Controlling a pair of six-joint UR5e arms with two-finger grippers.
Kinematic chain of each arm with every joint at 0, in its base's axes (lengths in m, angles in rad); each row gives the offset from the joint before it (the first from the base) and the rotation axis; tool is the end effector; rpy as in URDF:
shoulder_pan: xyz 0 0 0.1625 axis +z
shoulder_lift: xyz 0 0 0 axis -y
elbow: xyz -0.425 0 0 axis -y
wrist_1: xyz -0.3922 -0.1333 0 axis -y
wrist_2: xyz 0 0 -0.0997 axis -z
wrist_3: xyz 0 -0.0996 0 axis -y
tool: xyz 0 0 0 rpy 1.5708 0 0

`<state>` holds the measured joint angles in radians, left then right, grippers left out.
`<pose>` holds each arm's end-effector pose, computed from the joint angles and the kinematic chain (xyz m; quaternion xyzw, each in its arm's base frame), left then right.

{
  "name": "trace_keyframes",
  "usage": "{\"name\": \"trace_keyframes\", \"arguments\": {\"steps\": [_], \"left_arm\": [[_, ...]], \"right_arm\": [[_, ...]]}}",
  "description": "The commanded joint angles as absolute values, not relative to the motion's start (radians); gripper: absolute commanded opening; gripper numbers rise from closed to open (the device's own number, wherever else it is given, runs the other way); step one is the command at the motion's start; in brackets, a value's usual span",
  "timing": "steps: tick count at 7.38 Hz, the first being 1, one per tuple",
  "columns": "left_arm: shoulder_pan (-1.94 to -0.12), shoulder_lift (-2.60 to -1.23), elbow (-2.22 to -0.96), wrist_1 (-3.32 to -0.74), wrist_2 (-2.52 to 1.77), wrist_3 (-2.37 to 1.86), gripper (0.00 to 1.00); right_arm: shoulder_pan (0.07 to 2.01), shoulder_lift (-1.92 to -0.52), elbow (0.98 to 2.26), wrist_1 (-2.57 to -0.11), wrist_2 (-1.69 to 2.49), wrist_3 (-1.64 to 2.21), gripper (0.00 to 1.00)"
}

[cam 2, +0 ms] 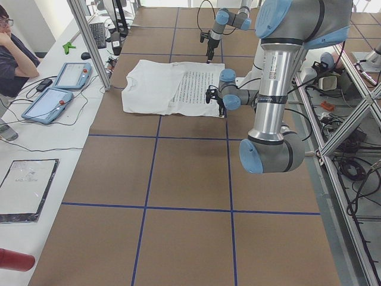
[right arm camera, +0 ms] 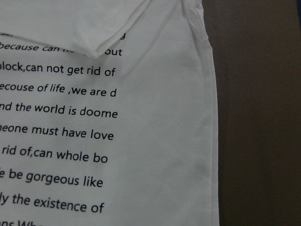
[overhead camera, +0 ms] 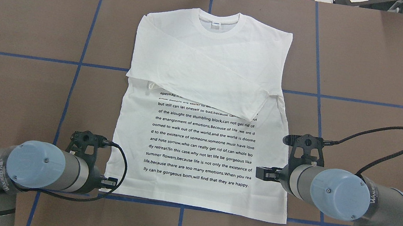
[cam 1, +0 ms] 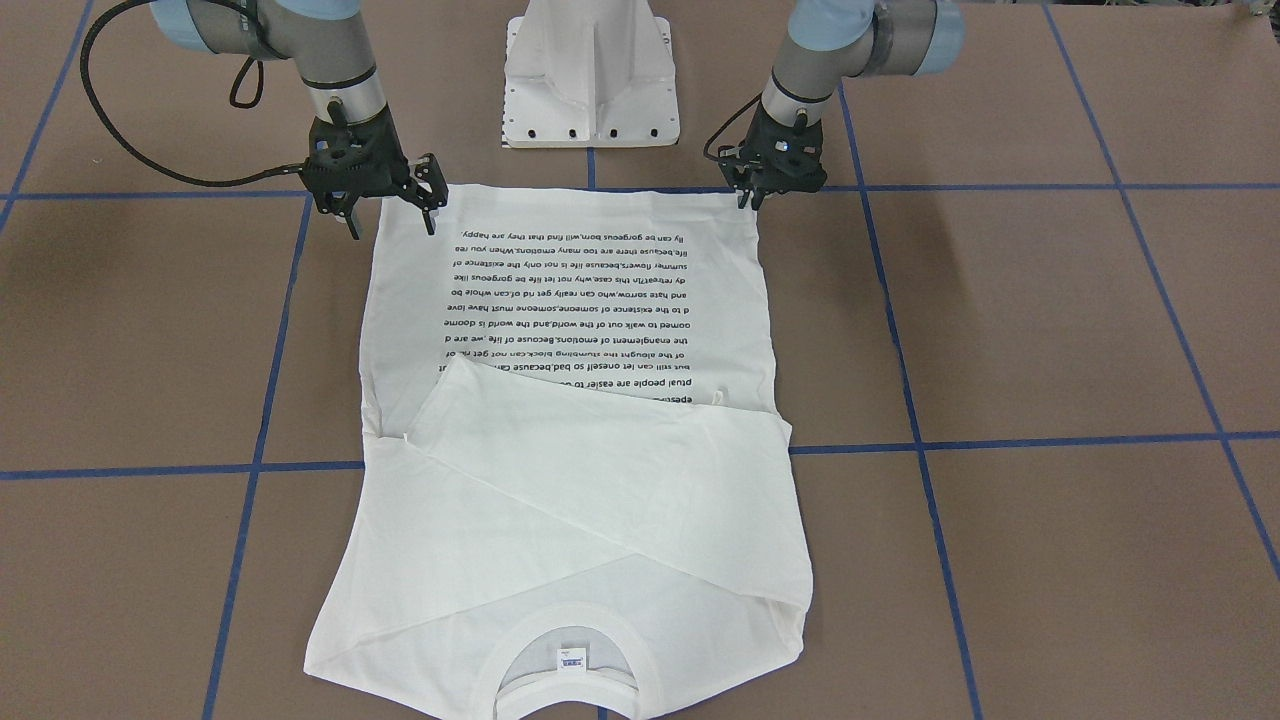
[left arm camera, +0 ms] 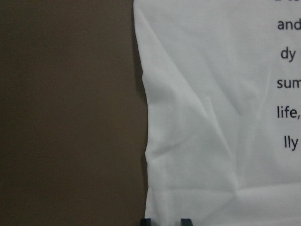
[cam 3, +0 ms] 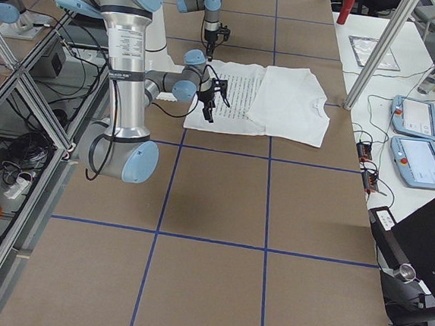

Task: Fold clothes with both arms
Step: 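Lower both grippers to the shirt side edges nearest the robot, then grasp the hem corners nearest the robot with both grippers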

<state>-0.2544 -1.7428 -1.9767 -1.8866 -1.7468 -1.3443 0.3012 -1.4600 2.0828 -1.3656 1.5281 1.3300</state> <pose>0.4936 -0.2481 0.3507 0.0255 0.4370 0.0254 0.8988 -0.4427 -0.2816 0.3500 0.1265 -0.3823 0.0362 0.9146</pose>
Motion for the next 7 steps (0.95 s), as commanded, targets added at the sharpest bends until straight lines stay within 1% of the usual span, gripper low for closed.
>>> {"name": "trace_keyframes", "arguments": {"steps": [1,4,5,6,7], "left_arm": [[-0.250,-1.744,-1.983,-1.859,-1.738,-1.355,0.00],[-0.252,-1.744,-1.988,-1.858,-1.727,-1.353,0.00],[-0.252,-1.744,-1.988,-1.858,-1.729,-1.353,0.00],[-0.252,-1.744,-1.988,-1.858,-1.729,-1.353,0.00],[-0.252,-1.744,-1.988,-1.858,-1.729,-1.353,0.00]], "right_arm": [[0.295,-1.469,2.082,-1.365,1.528,1.331,1.00],[0.226,-1.500,2.086,-1.356,1.459,1.388,0.99],[0.209,-1.511,2.091,-1.356,1.457,1.422,0.92],[0.184,-1.525,2.101,-1.356,1.438,1.442,0.88],[0.149,-1.572,2.140,-1.356,1.415,1.457,0.88]]}}
